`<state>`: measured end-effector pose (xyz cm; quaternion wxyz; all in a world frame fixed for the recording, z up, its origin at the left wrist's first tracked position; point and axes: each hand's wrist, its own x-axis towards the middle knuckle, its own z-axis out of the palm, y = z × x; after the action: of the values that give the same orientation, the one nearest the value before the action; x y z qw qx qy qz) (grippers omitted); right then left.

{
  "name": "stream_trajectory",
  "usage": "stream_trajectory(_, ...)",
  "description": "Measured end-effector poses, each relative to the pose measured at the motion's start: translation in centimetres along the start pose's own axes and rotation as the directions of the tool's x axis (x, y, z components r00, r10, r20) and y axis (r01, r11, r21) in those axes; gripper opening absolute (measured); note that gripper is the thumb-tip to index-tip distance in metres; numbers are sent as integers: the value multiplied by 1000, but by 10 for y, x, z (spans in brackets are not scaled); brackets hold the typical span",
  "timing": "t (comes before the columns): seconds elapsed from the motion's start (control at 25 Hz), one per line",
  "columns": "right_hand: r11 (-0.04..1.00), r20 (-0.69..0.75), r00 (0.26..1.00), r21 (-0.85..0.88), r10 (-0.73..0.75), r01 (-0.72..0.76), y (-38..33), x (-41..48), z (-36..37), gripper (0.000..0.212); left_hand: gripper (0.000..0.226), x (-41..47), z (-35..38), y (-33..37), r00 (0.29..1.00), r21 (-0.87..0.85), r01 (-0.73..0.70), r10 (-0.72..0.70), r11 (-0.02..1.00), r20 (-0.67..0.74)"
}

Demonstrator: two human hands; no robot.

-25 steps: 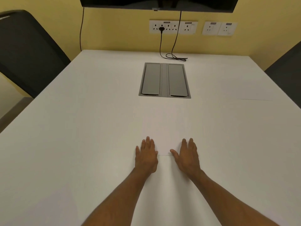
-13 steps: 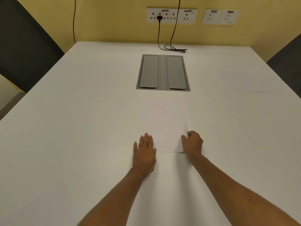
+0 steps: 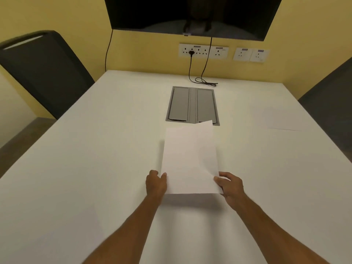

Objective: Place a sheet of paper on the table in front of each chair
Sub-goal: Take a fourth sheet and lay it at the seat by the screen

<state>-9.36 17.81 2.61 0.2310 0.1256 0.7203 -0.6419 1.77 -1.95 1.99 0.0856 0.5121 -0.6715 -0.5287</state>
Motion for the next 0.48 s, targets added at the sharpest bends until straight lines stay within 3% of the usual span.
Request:
stream_trajectory(0.12, 1000, 72, 997, 14, -17, 16, -17, -42, -11, 16, 7, -29, -35, 13, 995, -227, 39, -18, 973, 95)
stream_trajectory(0.2, 1000, 108, 994, 5, -31, 31, -27, -72, -18, 17, 11, -54, -59, 23, 991, -317, 37, 5, 948, 131)
stream_trajectory(0.48, 999, 276, 960, -28, -38, 47, -62, -173, -45, 18, 14, -154, -135, 33, 989, -349, -31, 79, 937, 125)
